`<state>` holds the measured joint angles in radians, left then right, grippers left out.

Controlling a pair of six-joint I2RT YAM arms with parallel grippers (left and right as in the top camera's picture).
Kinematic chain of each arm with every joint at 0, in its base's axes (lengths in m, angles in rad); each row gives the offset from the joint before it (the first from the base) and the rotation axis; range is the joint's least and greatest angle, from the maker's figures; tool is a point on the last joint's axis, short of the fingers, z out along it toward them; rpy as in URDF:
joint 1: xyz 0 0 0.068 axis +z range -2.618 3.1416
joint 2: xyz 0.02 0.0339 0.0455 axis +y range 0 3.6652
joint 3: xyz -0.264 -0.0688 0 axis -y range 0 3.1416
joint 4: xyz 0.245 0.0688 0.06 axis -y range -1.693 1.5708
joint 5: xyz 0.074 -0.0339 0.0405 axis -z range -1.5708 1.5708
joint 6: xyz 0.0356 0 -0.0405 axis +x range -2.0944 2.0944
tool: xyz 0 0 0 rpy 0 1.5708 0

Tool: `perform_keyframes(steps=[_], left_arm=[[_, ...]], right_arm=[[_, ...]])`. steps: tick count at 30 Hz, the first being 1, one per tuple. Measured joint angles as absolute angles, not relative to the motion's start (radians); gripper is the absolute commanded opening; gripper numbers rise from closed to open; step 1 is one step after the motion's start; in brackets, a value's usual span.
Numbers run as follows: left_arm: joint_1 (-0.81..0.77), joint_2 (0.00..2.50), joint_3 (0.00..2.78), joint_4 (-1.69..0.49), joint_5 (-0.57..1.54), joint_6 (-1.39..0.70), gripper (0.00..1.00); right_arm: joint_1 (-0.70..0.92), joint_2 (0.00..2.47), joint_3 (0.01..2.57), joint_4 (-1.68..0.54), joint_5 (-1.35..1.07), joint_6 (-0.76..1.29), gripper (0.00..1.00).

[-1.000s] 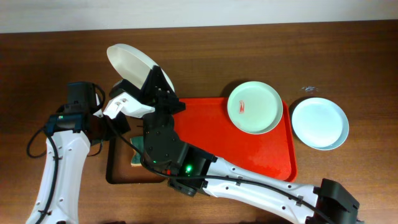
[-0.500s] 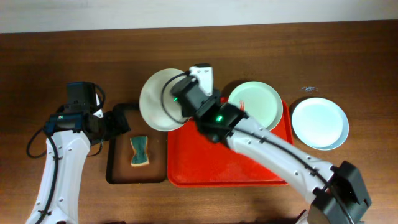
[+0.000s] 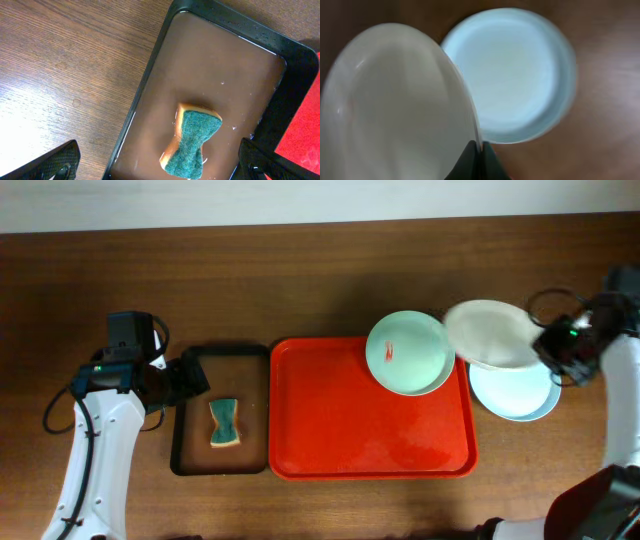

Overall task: Clean dirty plates on tray and stack at the side
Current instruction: 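Place the white plate onto the plate stack right of the tray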

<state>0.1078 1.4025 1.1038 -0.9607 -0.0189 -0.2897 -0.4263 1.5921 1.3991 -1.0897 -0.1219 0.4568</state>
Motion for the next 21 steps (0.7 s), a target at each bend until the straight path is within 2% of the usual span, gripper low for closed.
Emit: perform_keyframes(steps=[2,8,10,12,13,18,21], left_arm=[[0.108,1.402,1.104,-0.96,-0.019,-0.29,0.99],[0.108,1.402,1.104,-0.96,-0.019,-0.29,0.99],[0.108,1.402,1.104,-0.961,-0.019,-0.29,0.99],[0.108,1.402,1.104,-0.961,-0.019,-0.29,0.99],[0.108,1.402,1.104,-0.961,-0.019,-0.29,0.99],[0.108,1.402,1.104,-0.961,-0.019,-0.29,0.99],[0.108,1.402,1.104,-0.962,-0.019,-0.29,0.99]], right_arm=[[-0.504,1.592,1.34,-1.099,-0.081,0.437,0.04],[-0.541,1.591,1.113,-0.927,0.042,0.42,0.05],[-0.541,1.591,1.085,-0.881,0.049,0.419,0.34],[-0.541,1.591,1.079,-0.868,0.052,0.418,0.51],[-0.541,1.591,1.079,-0.868,0.054,0.413,0.56],[-0.533,1.591,1.079,-0.84,-0.067,0.284,0.56],[-0.447,1.591,1.076,-0.799,-0.168,0.172,0.56]])
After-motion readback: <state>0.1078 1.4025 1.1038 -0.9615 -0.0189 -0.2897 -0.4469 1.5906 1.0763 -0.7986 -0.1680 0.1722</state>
